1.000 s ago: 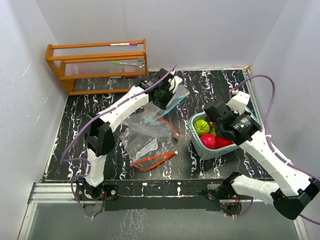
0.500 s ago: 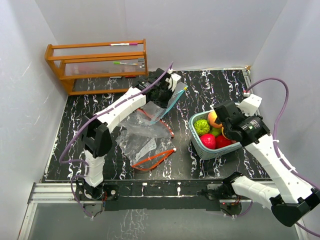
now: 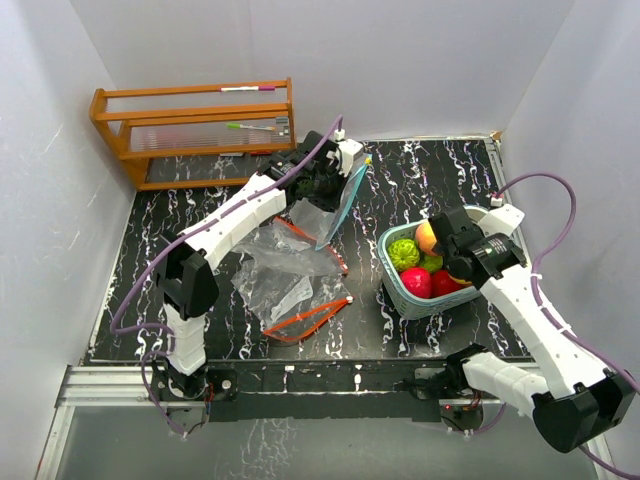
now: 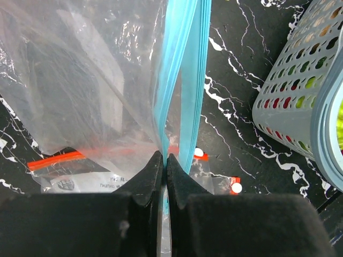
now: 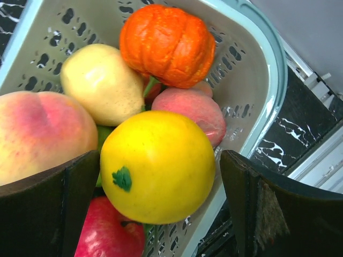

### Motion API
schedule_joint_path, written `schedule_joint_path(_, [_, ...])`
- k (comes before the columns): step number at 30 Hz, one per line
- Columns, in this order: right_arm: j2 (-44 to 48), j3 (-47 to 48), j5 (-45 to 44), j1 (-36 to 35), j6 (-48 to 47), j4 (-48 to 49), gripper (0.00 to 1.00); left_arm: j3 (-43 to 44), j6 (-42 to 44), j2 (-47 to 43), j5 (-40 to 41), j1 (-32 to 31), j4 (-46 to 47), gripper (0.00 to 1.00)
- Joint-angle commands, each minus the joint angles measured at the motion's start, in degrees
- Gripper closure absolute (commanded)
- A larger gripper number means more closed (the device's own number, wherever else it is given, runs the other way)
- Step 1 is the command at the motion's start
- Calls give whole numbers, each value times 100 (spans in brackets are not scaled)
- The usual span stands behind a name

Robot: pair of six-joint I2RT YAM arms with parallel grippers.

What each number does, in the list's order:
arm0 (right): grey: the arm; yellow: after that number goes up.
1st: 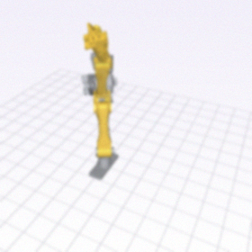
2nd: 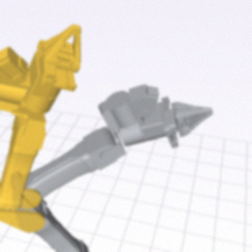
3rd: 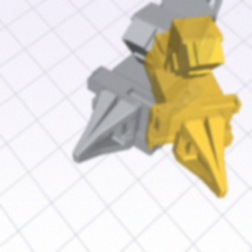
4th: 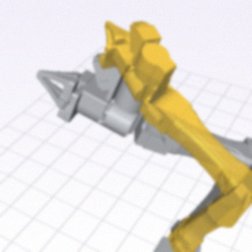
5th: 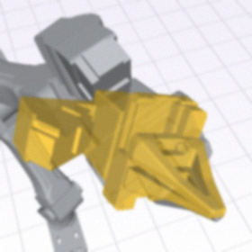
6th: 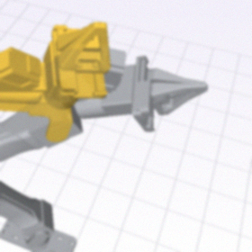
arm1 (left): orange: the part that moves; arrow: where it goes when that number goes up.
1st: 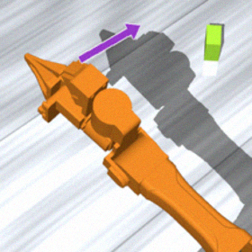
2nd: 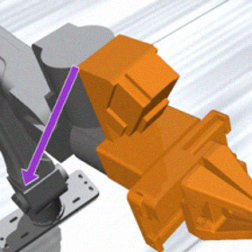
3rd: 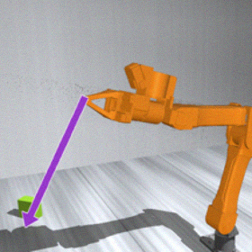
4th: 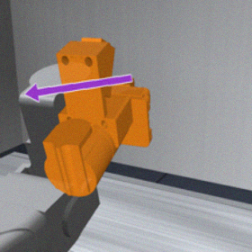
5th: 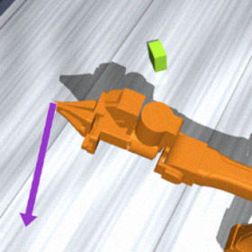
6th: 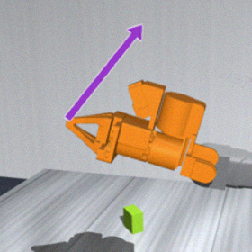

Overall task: Place the food in the zip-top bag and seal the zipper
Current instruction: Pick up the fake fruit from the bin.

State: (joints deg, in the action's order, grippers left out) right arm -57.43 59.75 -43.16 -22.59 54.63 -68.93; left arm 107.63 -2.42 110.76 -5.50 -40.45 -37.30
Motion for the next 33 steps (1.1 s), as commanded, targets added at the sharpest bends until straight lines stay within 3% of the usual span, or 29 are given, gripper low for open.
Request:
schedule_joint_path(1, [102,-76,-114,209,274,197,2,-95,-27,-500,-248,10,77,100])
schedule_joint_path(11, [101,-445,126,354,237,599,5,-291,-18,-744,-228,7,211,100])
schedule_joint_path(16, [381,-399,48,356,200,579,38,-252,-28,-783,-206,10,188,100])
schedule_joint_path(19, [526,-220,35,361,169,488,51,-227,-38,-823,-242,10,198,100])
schedule_joint_path(26, [467,850,182,362,-378,159,56,-143,-47,-854,-205,10,112,100])
schedule_joint_path(30, [539,1353,875,363,-1157,439,58,-175,-44,-836,-192,10,135,100])
schedule_joint_path(33, [630,1325,2202,361,-1764,1365,61,-91,-86,-754,-242,10,121,100])
